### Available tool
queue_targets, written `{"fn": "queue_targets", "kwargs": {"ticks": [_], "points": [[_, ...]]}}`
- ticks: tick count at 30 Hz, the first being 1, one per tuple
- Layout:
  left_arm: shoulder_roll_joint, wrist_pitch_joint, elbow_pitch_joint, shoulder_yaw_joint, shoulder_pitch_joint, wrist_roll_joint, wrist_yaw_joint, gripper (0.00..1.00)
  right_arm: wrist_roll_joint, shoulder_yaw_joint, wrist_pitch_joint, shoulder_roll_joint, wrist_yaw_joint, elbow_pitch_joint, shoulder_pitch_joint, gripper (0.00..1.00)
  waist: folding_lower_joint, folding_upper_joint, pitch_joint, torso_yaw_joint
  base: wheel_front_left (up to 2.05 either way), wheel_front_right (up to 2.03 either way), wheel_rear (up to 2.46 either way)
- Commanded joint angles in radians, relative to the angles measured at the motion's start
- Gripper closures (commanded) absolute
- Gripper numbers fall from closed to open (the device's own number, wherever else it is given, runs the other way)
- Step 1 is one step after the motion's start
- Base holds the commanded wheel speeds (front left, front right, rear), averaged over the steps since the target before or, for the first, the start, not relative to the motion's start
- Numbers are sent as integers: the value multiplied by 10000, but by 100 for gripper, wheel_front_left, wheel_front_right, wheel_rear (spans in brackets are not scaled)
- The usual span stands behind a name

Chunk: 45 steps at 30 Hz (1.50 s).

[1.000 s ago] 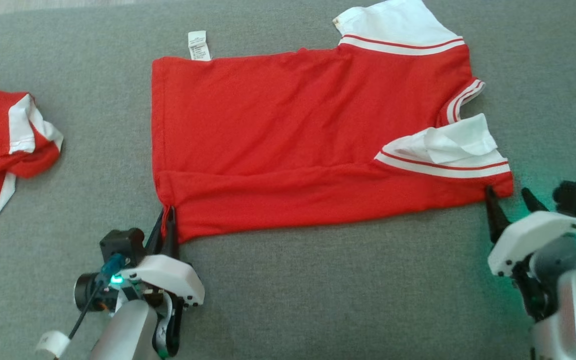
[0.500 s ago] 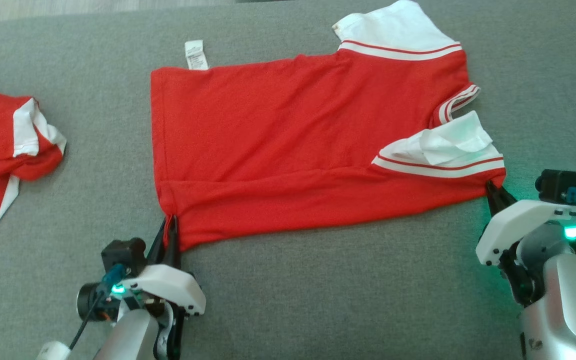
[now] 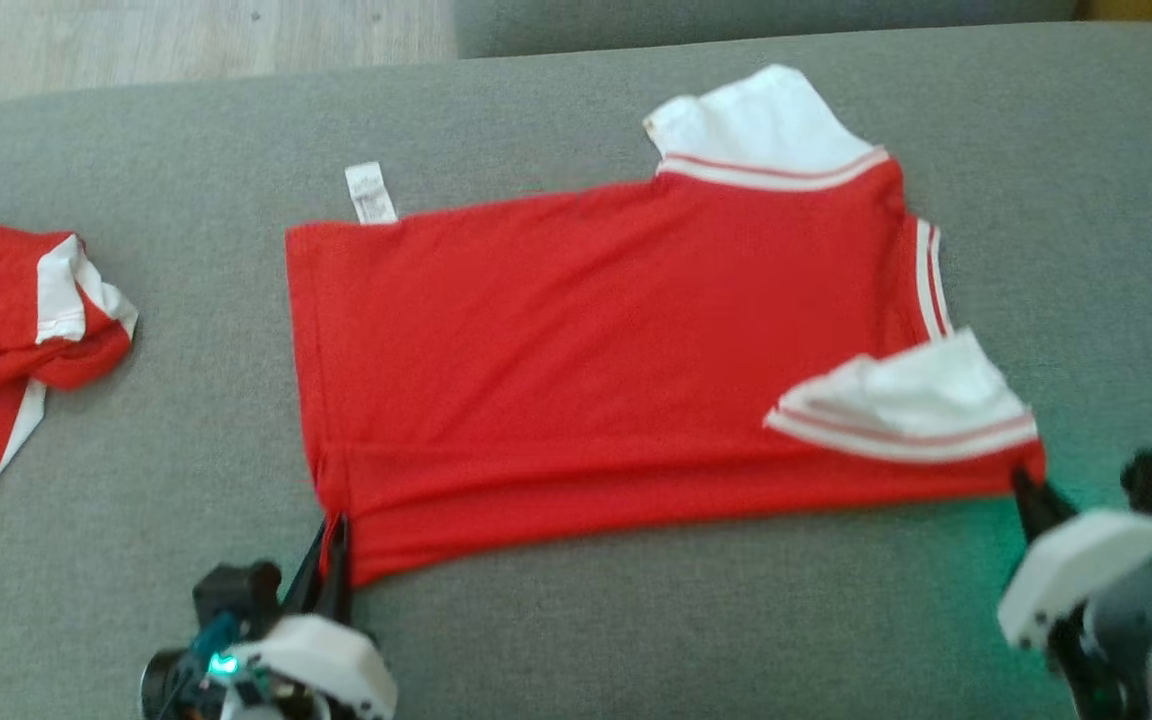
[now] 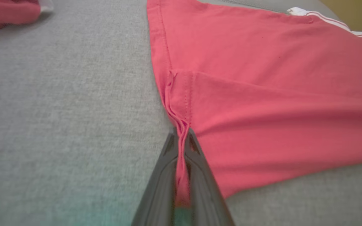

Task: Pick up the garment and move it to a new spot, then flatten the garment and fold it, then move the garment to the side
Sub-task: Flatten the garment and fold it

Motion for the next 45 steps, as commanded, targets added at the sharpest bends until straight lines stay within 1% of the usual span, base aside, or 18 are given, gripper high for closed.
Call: {"fn": "queue_targets", "kwargs": {"ticks": [1,4,5,6,7,11,14,16,19,23,24,28,31,36,41,44,45], "points": [[424,131,-241,259,452,-24,128,100,230,89,271,-74,-7,-784,315,100,1,0,-47,-42,0,0,0],[627,340,-651,272,803,-23,255,100,689,65,734,-74,-7,-1394,1028,100,1,0,-105,-73,0,0,0],[700,417,-930,266,967,-24,316,84,1005,130,1115,-74,-7,-1663,1406,0,1,0,-151,-82,0,0,0],[733,431,-1065,272,1042,-32,340,9,1075,151,1214,-74,-7,-1857,1515,0,1,0,-177,-84,0,0,0],[761,465,-1205,287,1105,-67,345,0,1118,135,1255,-74,-7,-2080,1553,0,1,0,-202,-92,0,0,0],[909,606,-2011,489,1061,-203,467,0,814,-107,1431,-74,-7,-3065,1238,0,1,0,-259,-86,0,0,0],[1046,864,-2736,671,660,-253,617,0,233,-84,1785,-74,-7,-3772,445,0,1,0,-156,-55,0,0,0],[1172,1190,-3027,678,139,-197,645,0,-12,84,2048,-77,-7,-3929,-343,0,1,0,-17,-21,0,0,0],[1222,1642,-3037,670,-982,-162,611,0,-189,538,2355,-259,-7,-3642,-1768,0,1,0,346,15,0,0,0],[1118,1940,-2270,672,-2663,-88,598,0,-66,1174,2412,-498,-7,-2564,-3715,0,1,0,1038,3,0,0,0],[1118,1940,-2270,672,-2663,-88,598,0,-66,1174,2412,-498,-7,-2564,-3715,0,1,0,1038,3,0,0,0],[825,1977,-949,730,-4160,-59,738,0,161,1851,2126,-716,-7,-1353,-5308,0,1,0,1759,-29,0,0,0],[584,1807,-34,821,-4908,-199,698,0,286,2267,1838,-827,-7,-560,-6127,0,1,0,2145,-122,0,0,0],[385,1636,1182,778,-5609,-225,658,0,385,2523,1443,-992,-7,160,-6731,0,1,0,2485,-144,0,0,0],[326,1332,2040,740,-5943,-286,436,0,450,2540,1291,-1161,-7,506,-6855,0,1,0,2562,-130,0,0,0],[276,1192,2470,682,-6117,-262,408,0,480,2548,1315,-1222,-7,669,-6904,0,1,0,2586,-92,0,0,0],[252,1184,2604,665,-6181,-273,385,29,500,2553,1328,-1230,-7,710,-6936,0,1,0,2610,-71,0,0,0]]}}
